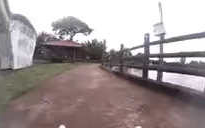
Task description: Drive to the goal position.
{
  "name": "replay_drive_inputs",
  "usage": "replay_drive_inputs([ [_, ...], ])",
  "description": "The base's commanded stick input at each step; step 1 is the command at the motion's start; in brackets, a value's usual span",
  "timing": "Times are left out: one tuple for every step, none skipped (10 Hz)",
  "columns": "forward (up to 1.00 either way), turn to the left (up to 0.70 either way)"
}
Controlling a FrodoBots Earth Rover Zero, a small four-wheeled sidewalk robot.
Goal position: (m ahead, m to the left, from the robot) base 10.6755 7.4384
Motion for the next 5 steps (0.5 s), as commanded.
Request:
replay_drive_inputs([
  [1.0,0.1],
  [1.0,0.1],
  [1.0,0.1],
  [1.0,0.1],
  [1.0,0.1],
])
